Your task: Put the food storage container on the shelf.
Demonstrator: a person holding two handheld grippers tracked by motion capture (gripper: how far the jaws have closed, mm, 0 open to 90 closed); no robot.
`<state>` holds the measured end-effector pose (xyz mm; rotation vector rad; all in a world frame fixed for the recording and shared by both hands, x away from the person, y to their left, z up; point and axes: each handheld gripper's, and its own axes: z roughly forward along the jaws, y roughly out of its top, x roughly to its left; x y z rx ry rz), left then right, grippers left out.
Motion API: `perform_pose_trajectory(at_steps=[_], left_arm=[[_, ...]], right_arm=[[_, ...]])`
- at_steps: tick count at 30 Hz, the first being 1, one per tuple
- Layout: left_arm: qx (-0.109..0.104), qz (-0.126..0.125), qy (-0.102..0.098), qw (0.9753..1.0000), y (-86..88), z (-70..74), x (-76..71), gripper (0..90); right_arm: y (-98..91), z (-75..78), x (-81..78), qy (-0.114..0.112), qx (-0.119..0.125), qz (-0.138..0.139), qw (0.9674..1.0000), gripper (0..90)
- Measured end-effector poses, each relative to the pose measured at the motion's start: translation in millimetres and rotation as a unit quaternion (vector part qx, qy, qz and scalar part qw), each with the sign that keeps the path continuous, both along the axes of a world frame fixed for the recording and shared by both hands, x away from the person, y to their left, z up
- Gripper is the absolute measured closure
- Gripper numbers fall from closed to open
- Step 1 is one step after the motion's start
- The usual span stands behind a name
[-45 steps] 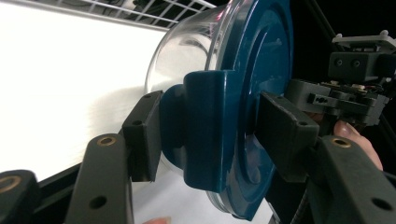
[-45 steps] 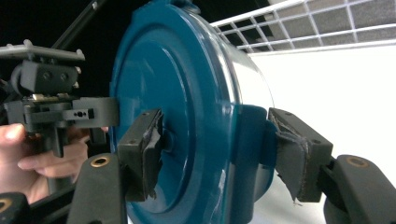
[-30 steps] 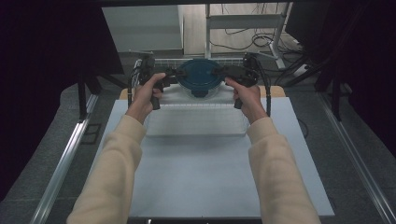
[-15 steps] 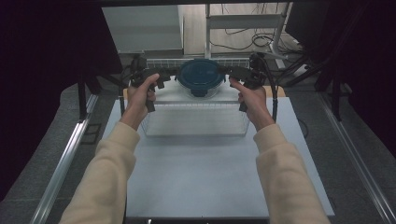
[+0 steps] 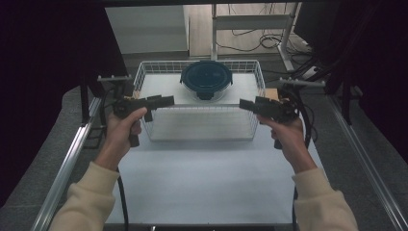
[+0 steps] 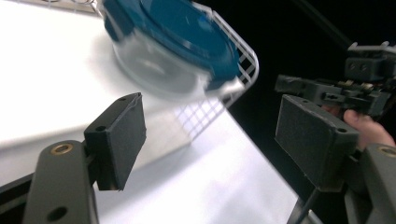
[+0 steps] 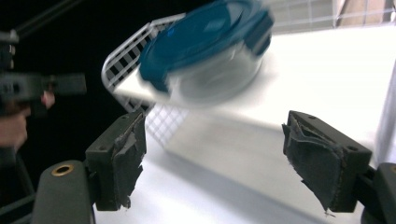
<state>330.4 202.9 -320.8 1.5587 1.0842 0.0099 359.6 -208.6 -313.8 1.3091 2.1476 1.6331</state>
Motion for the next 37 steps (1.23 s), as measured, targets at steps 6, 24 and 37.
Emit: perform_pose_trajectory(at_steps=[6, 24, 37], left_arm=[[0.040, -0.010, -0.015, 0.9991, 2.7, -26.1, -39.7, 23.6], [0.127, 0.008, 0.008, 0.9918, 1.1, -122.0, -92.4, 23.8], [0.151, 0.016, -0.001, 0.9884, -2.5, -137.1, -92.2, 22.1]], right_arm=[[-24.5, -31.1, -45.6, -0.034, -0.048, 0.022, 0.9980, 20.0], [-40.4, -127.8, -98.6, -0.014, -0.120, 0.045, 0.9917, 19.8], [-47.4, -143.1, -95.1, -0.022, -0.125, 0.028, 0.9916, 14.4]])
